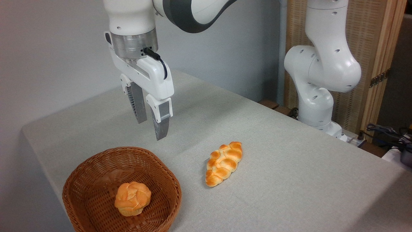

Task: Put bread into the basket
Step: 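Move the open gripper over the braided bread roll and lower it, then close the gripper on the braided bread roll's middle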

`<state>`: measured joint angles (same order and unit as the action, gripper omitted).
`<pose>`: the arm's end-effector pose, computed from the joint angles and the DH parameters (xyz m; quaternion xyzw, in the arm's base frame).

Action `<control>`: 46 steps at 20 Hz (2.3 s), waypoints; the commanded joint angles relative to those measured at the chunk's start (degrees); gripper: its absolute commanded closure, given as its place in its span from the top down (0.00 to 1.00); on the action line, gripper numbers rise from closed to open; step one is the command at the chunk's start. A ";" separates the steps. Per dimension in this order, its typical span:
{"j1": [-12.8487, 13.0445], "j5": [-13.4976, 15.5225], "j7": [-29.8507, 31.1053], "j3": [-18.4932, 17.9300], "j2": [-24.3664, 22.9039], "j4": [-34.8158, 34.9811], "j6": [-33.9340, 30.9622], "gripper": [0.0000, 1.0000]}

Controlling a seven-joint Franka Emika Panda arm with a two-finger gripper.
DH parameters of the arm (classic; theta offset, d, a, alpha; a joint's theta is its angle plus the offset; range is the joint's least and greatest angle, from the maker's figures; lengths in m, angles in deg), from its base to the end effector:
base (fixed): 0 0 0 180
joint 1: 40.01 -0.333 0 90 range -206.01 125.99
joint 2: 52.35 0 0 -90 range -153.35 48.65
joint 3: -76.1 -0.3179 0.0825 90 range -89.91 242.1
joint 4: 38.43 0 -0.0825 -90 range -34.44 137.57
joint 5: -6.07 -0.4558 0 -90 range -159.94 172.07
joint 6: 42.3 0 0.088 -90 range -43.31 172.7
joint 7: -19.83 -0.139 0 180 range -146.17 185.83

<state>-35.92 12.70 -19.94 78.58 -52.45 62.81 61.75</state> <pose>0.6345 -0.0863 0.5103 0.9225 -0.3811 0.0404 0.0468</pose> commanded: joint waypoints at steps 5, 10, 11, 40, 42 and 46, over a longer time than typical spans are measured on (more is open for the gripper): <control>-0.40 -0.04 0.31 -1.86 0.45 -1.57 -1.04 1.00; -0.40 -0.04 0.05 -1.95 0.01 -1.49 -1.66 1.00; -0.48 -0.13 0.05 -1.95 0.01 -1.23 -1.66 1.00; -0.05 -2.95 -3.03 -9.07 -6.32 26.38 5.11 1.00; 0.13 -2.95 -2.86 -8.90 -5.79 26.38 5.37 1.00; 0.13 -2.95 -2.33 -6.70 -4.56 26.29 6.43 1.00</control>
<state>-36.06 10.58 -22.63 70.28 -58.18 88.81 66.64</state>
